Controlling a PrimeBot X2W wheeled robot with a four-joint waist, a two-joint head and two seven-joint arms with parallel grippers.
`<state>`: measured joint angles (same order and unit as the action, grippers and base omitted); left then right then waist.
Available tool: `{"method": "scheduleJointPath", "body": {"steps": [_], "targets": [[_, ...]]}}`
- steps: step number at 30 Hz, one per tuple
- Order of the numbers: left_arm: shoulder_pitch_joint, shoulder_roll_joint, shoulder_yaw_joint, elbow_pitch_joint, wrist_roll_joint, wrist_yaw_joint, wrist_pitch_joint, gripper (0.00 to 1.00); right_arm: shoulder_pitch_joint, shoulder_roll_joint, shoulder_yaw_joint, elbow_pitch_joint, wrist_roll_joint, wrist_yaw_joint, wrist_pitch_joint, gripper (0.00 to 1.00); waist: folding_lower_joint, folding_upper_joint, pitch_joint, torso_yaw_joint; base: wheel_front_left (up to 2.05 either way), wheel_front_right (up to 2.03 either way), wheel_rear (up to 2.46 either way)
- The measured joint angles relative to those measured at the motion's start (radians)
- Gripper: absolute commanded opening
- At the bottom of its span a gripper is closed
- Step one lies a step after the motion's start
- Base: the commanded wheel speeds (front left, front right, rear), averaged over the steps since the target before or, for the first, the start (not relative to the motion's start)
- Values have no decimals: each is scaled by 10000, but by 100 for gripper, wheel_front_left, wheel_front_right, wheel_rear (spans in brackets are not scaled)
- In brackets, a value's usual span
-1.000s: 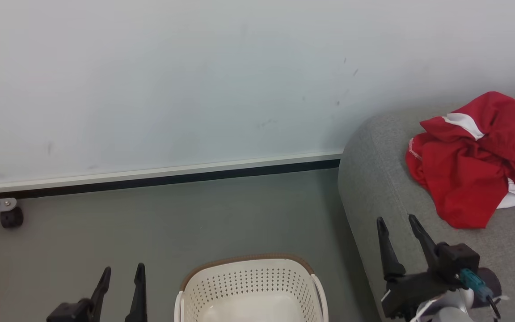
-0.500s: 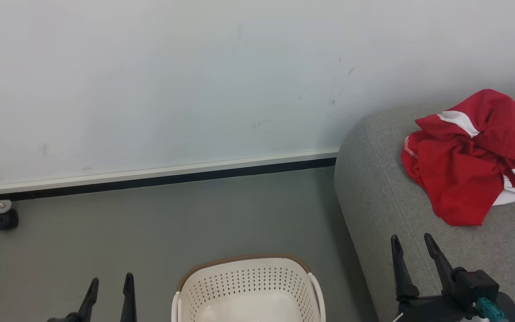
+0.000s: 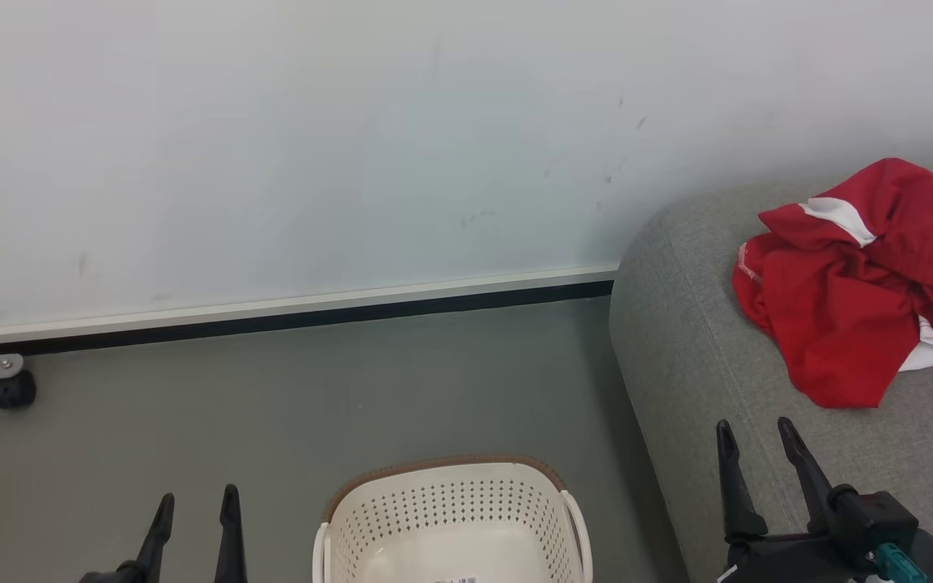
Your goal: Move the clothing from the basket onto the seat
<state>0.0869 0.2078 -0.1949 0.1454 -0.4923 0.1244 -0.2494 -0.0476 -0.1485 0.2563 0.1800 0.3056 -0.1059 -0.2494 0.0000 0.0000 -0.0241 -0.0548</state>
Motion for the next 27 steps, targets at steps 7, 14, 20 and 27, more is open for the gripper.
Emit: {"method": "scheduleJointPath", "body": {"steps": [7, 14, 20, 27], "targets": [[29, -63, 113, -27, 105, 0, 0, 100, 6, 2, -86, -115, -44, -8, 0, 100, 0, 0, 38, 56, 0, 0, 0], [30, -73, 176, -29, 205, 0, 0, 100, 10, 10, -140, -169, -75, -10, 0, 100, 0, 0, 72, 91, 0, 0, 0], [87, -205, 140, 274, 196, -10, 13, 0, 139, 92, -119, 123, -69, -6, 21, 0, 0, 0, 84, 102, 0, 0, 0], [267, -391, 127, 652, 40, -29, 113, 0, 520, 201, -128, 545, 71, 8, 111, 0, 0, 0, 89, 108, 0, 0, 0]]}}
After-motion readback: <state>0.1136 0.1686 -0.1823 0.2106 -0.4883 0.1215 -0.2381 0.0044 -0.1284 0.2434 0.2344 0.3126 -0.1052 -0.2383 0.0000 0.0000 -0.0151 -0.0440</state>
